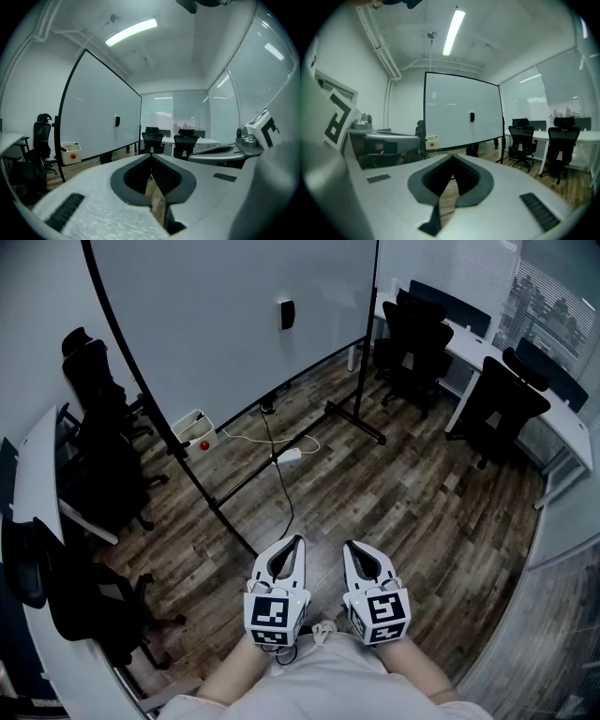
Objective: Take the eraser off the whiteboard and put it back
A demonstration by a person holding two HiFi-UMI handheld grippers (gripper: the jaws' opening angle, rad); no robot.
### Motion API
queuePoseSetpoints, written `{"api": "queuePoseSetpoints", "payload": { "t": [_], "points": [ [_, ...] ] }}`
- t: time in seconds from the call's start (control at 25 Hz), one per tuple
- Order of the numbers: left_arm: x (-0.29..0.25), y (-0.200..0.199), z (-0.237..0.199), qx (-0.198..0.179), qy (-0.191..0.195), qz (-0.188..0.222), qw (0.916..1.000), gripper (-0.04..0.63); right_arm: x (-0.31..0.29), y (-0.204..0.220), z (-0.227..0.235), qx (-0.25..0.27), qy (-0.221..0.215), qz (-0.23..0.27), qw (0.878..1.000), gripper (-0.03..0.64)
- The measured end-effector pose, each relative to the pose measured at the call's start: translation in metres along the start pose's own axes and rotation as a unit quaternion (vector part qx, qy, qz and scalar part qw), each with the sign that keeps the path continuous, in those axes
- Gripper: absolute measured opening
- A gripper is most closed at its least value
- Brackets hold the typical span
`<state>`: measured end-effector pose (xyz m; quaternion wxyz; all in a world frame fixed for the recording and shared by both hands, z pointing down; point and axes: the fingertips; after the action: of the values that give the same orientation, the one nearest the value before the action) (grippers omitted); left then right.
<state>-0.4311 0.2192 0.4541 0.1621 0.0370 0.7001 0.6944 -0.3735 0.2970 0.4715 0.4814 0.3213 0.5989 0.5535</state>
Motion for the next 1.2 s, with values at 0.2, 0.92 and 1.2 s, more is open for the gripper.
{"api": "queuePoseSetpoints", "payload": {
  "t": [0.2, 0.92, 1.2],
  "points": [
    [-0.007, 0.001, 0.006, 0.002, 0.004, -0.002, 1.0000, 0.018, -0.004, 0.004, 0.006, -0.013, -0.005, -0.011, 1.000, 0.026],
    [-0.057, 0.002, 0.013, 0.039, -0.003, -0.002, 0.9992, 0.018, -0.019, 0.006, 0.053, -0.032, -0.001, -0.006, 0.999, 0.028],
    [-0.094, 0.016, 0.016, 0.039, 0.015, -0.026, 0.9988, 0.018, -0.042, 0.020, 0.087, -0.050, 0.016, -0.025, 0.998, 0.028]
  ]
}}
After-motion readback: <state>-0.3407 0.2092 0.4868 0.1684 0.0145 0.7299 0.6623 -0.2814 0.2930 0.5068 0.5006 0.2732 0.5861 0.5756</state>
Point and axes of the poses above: the fingertips, and each gripper's own axes: x backward along the fingers, z to its right, y out of its underside, and after that the axes turned 1 degree about -x, right-handed
